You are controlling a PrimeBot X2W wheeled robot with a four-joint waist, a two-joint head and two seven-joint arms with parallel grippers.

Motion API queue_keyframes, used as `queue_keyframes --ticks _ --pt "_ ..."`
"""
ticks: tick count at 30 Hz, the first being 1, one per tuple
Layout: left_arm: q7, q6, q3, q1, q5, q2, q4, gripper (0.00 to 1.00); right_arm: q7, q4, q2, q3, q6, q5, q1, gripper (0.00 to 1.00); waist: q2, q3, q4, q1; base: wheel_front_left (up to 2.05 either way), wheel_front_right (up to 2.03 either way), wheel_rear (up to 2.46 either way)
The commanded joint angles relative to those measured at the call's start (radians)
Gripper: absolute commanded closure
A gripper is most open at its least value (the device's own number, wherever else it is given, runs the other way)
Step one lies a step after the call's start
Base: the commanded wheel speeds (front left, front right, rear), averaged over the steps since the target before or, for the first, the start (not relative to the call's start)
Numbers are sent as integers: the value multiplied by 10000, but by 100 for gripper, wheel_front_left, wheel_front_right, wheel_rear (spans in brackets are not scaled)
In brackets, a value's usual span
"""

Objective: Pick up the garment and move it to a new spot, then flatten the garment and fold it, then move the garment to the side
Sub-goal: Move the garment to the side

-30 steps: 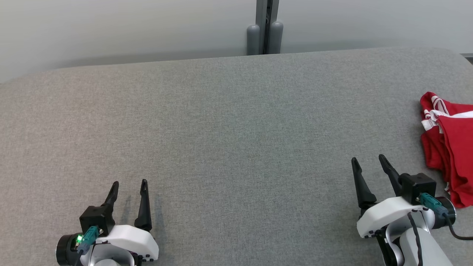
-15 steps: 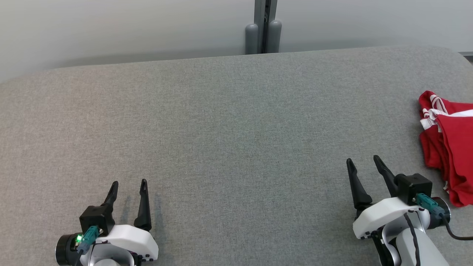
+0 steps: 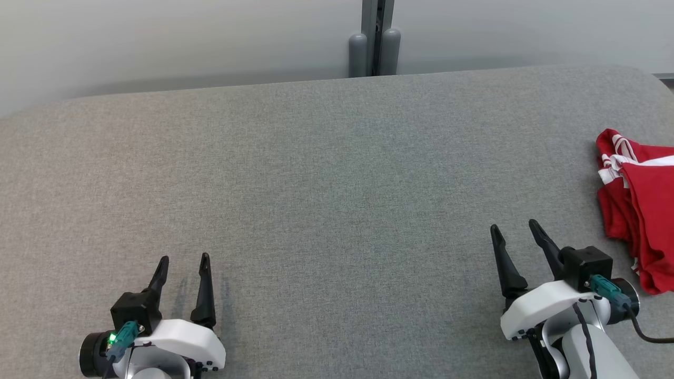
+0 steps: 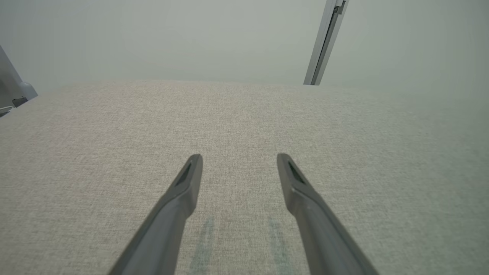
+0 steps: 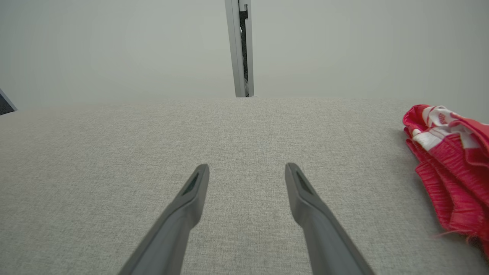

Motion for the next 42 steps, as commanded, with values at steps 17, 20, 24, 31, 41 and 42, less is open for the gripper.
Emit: queue_keyframes --ticks 17,20,24,31,41,42 --pt "493 -363 226 178 -1815 -70 86 100 498 -145 95 -197 0 1746 436 100 -1 -91 34 0 0 0 0" --pt "624 -425 283 196 -2350 -65 -27 100 632 -294 89 -269 0 2314 507 100 -1 -126 45 0 0 0 0" --pt "797 -503 360 215 -3032 -59 -165 100 807 -475 80 -367 0 3039 598 100 -1 -172 60 0 0 0 0" --pt "1051 -616 478 232 -3993 -50 -353 100 1060 -726 69 -506 0 4059 710 100 -1 -241 82 0 0 0 0" --pt "1447 -788 670 252 -5456 -36 -629 100 1455 -1091 50 -737 0 5614 888 100 -1 -357 119 0 0 0 0" --pt "1489 -806 688 253 -5595 -35 -655 100 1497 -1127 48 -756 0 5762 903 100 -1 -369 122 0 0 0 0"
